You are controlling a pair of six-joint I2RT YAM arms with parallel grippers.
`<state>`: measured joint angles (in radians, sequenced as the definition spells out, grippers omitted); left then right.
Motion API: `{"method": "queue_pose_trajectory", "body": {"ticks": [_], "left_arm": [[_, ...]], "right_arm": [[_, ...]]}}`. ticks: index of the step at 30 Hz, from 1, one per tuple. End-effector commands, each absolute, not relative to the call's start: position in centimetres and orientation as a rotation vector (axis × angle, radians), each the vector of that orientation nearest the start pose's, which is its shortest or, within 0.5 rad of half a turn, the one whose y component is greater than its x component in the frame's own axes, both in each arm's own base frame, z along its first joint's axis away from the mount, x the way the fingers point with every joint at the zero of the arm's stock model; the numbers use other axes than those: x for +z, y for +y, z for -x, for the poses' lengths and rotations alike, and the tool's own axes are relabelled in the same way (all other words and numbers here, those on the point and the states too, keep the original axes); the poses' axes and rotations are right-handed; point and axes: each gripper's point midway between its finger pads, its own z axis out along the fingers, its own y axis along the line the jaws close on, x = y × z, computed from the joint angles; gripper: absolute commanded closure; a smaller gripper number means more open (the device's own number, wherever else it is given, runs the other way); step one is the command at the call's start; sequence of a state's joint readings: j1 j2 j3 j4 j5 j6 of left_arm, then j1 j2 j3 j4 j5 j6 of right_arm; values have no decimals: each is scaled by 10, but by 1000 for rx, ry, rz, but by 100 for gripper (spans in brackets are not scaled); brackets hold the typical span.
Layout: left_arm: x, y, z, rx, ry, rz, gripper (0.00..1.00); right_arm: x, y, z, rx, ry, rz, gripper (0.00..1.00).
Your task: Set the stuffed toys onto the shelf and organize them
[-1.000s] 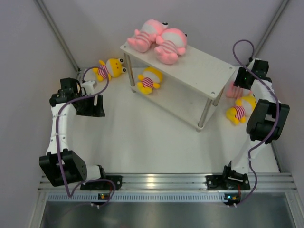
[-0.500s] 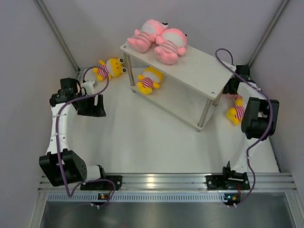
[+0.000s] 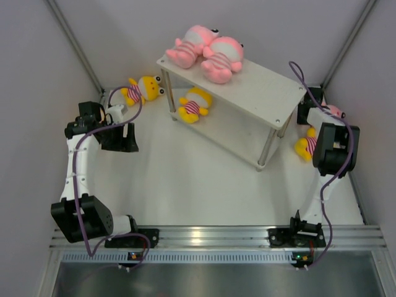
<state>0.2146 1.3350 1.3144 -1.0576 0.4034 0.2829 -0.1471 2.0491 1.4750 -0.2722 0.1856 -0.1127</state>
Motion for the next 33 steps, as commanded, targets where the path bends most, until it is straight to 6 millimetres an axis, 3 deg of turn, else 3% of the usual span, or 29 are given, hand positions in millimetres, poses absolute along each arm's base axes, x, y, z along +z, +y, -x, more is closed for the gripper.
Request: {"method": "queue_pose_trajectory", "body": {"ticks": [1, 5, 6, 8, 9, 11, 12, 14, 15, 18, 21, 24, 25, 27, 28, 29, 30, 32, 33], "left_arm": [[203, 4, -291, -346, 2515, -225, 19], [202, 6, -290, -328, 2520, -225, 19], [200, 6, -290, -326, 2527, -224, 19], [195, 9, -289, -318, 2543, -220, 19], [191, 9, -289, -313, 2556, -222, 19], [183, 14, -288, -292, 2586, -216, 19], [178, 16, -287, -284, 2605, -213, 19], [170, 18, -286, -273, 2628, -223, 20], [160, 22, -283, -251, 2661, -220, 20], [137, 39, -283, -133, 2711, -205, 20], [117, 60, -287, 15, 2741, -184, 20], [112, 68, -294, 75, 2722, -170, 20], [111, 68, -294, 72, 2718, -171, 20], [113, 67, -296, 64, 2706, -169, 20], [114, 65, -297, 55, 2699, -173, 20], [114, 65, -298, 47, 2696, -173, 20], [114, 64, -297, 44, 2698, -169, 20], [114, 65, -297, 48, 2698, -168, 20], [115, 64, -296, 50, 2695, -175, 20]], "right_arm": [[95, -126, -520, -403, 2288, -143, 100], [139, -144, -518, -485, 2191, -133, 100], [165, -146, -519, -493, 2135, -127, 100], [195, -149, -520, -514, 2080, -100, 100], [229, -151, -522, -528, 2015, -89, 100], [259, -148, -521, -522, 1973, -68, 100], [296, -145, -521, -516, 1909, -58, 100], [324, -134, -518, -474, 1871, -21, 100], [359, -129, -513, -469, 1804, 4, 100], [414, -103, -496, -465, 1703, 122, 100], [450, -65, -479, -462, 1639, 293, 100], [473, -13, -453, -397, 1576, 554, 100], [475, 26, -444, -310, 1527, 682, 100], [481, 54, -414, -253, 1478, 834, 100], [479, 78, -401, -172, 1440, 924, 100], [485, 87, -389, -148, 1414, 964, 100], [476, 93, -377, -117, 1439, 1021, 100], [477, 107, -363, -83, 1429, 1069, 100], [464, 109, -357, -66, 1470, 1112, 100]]}}
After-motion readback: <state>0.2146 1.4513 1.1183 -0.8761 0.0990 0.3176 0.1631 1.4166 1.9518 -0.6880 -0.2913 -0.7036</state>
